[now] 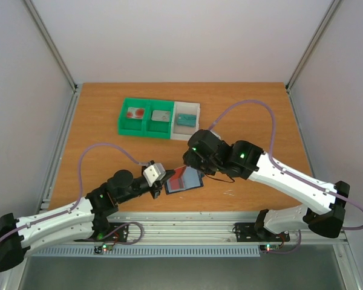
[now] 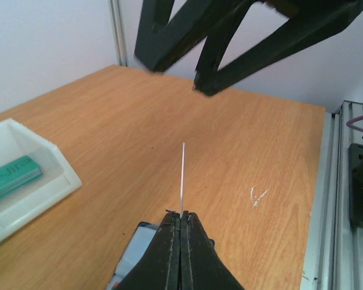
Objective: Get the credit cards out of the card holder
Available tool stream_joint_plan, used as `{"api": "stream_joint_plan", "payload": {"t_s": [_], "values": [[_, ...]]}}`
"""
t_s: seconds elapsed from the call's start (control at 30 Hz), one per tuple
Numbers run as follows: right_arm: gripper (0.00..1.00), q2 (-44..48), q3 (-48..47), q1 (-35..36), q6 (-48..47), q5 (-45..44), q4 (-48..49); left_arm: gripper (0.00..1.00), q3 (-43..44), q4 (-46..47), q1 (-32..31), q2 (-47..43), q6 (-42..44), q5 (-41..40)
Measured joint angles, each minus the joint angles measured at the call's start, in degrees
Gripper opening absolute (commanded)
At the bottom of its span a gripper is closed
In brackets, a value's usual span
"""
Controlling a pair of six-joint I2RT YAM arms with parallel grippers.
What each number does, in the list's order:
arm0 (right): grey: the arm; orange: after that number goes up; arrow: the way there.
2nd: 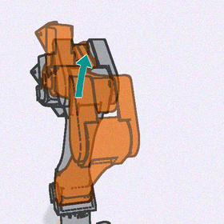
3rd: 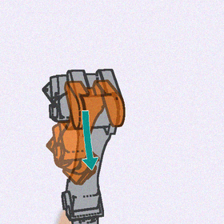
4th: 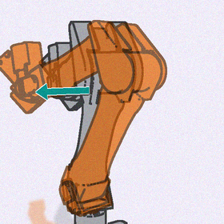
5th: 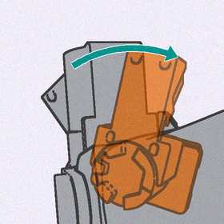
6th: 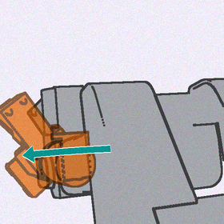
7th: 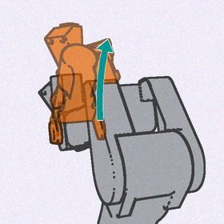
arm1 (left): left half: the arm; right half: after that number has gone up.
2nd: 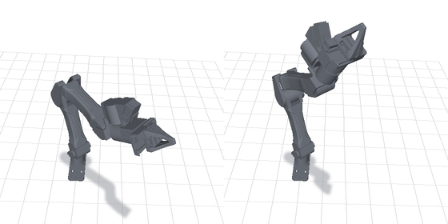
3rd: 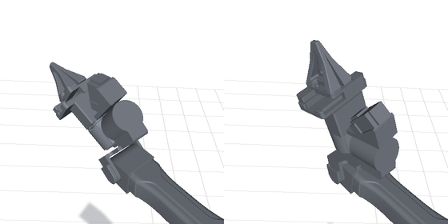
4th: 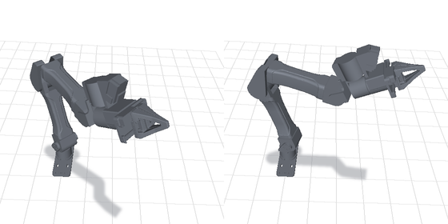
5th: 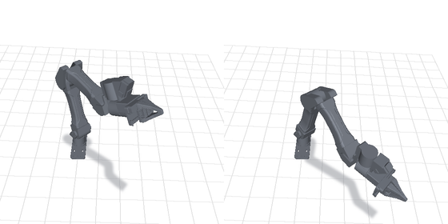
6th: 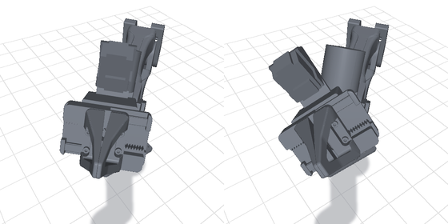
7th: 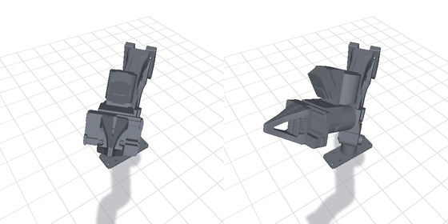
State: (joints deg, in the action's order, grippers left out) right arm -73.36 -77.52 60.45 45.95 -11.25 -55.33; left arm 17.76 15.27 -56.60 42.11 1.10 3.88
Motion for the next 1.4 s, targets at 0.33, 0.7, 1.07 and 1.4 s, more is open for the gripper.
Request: {"api": "stream_joint_plan", "payload": {"t_s": [0.33,0.7,1.07,1.4], "values": [[0.44,-3.8,1.3,-0.9,4.4,5.6,0.3,0.0,0.0,2.2,-1.2,1.8,6.1,-1.9],[0.3,-3.8,5.6,-3.0,8.4,8.0,3.0,0.0,0.0,2.3,-1.3,2.6,8.1,-2.2],[0.01,-3.7,11.6,-5.2,10.9,11.8,11.1,0.0,-1.4,2.2,-1.4,3.2,10.1,-0.7],[0.01,1.0,20.3,-5.3,7.3,12.8,22.4,0.63,-1.6,1.9,-1.7,1.8,5.8,-3.1]]}}
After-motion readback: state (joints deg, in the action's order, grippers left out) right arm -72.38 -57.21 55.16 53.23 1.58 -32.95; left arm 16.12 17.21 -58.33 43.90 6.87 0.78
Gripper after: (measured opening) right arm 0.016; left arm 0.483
